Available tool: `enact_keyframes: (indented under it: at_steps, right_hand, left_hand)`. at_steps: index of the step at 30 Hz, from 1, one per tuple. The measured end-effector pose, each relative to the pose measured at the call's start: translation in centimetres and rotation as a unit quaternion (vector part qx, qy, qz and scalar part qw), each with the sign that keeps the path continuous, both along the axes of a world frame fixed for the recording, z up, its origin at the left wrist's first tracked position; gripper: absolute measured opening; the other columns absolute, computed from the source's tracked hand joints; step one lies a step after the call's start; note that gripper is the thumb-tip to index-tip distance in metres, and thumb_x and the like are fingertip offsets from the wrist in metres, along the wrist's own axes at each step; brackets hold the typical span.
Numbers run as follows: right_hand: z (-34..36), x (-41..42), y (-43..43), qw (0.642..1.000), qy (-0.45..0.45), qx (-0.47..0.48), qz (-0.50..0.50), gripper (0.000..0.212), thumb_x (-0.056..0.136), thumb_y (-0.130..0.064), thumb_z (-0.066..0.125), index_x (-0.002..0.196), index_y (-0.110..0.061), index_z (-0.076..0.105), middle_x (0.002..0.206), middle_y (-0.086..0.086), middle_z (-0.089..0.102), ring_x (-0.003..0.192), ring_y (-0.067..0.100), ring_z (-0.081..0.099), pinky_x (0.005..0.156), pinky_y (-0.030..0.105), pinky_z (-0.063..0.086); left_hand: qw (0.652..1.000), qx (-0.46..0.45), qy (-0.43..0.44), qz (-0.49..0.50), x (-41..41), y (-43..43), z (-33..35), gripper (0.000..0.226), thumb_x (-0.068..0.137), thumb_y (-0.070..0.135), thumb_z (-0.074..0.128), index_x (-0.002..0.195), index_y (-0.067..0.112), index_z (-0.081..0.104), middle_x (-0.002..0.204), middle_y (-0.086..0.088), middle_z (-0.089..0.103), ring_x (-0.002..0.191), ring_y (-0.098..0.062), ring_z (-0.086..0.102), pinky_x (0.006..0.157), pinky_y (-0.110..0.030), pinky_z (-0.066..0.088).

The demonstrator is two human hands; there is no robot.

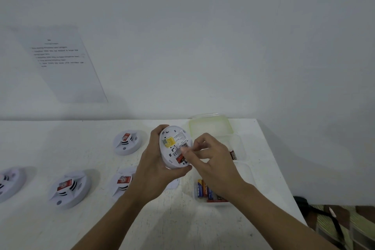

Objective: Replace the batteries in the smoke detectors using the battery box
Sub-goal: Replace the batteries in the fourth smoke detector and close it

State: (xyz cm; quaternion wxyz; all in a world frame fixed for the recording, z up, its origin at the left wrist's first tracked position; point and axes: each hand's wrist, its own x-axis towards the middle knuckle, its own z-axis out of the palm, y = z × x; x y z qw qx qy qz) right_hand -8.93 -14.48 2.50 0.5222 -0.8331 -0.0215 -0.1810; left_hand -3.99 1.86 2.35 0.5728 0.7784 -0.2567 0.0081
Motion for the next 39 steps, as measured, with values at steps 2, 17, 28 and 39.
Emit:
enact_keyframes:
  at_steps: [2, 17, 28, 39]
  right_hand:
    - [0.2, 0.3, -0.6, 0.999, 0.024, -0.019, 0.014, 0.049, 0.083, -0.067, 0.054, 0.089, -0.028, 0.082, 0.09, -0.011, 0.061, 0.09, 0.008, 0.064, 0.075, 0.026, 0.055]
    - [-2.1, 5.6, -10.6, 0.922, 0.265, -0.273, -0.069, 0.008, 0.089, -0.028, 0.071, 0.092, -0.021, 0.072, 0.09, -0.002, 0.072, 0.075, 0.013, 0.067, 0.07, 0.027, 0.055]
    - [-4.1, 8.2, -9.0, 0.842, 0.321, -0.429, -0.051, 0.015, 0.083, -0.011, 0.07, 0.097, -0.015, 0.065, 0.099, 0.003, 0.067, 0.083, 0.021, 0.064, 0.068, 0.029, 0.051]
    - [1.0, 5.7, -6.2, 0.983, 0.138, 0.123, -0.002, 0.012, 0.09, -0.014, 0.073, 0.1, -0.02, 0.074, 0.088, 0.002, 0.077, 0.08, 0.016, 0.072, 0.069, 0.025, 0.058]
  left_hand:
    - [1.0, 0.011, 0.0, 0.001, 0.0, 0.1, -0.3, 0.09, 0.059, 0.042, 0.087, 0.133, 0.032, 0.037, 0.114, 0.029, 0.055, 0.113, -0.003, 0.059, 0.085, -0.019, 0.056]
    - [0.998, 0.01, 0.051, -0.026, 2.8, 0.3, -0.9, 0.094, 0.061, 0.007, 0.094, 0.134, 0.033, 0.041, 0.118, 0.028, 0.058, 0.118, 0.001, 0.056, 0.084, -0.013, 0.053]
    - [0.997, 0.01, 0.064, -0.049, 4.1, 0.3, -1.9, 0.095, 0.063, 0.006, 0.093, 0.138, 0.029, 0.04, 0.126, 0.021, 0.058, 0.124, -0.006, 0.057, 0.092, -0.022, 0.054]
    - [0.999, 0.005, 0.04, -0.023, 4.0, 0.5, -1.2, 0.092, 0.061, 0.009, 0.093, 0.133, 0.031, 0.041, 0.12, 0.028, 0.058, 0.12, 0.0, 0.056, 0.085, -0.01, 0.051]
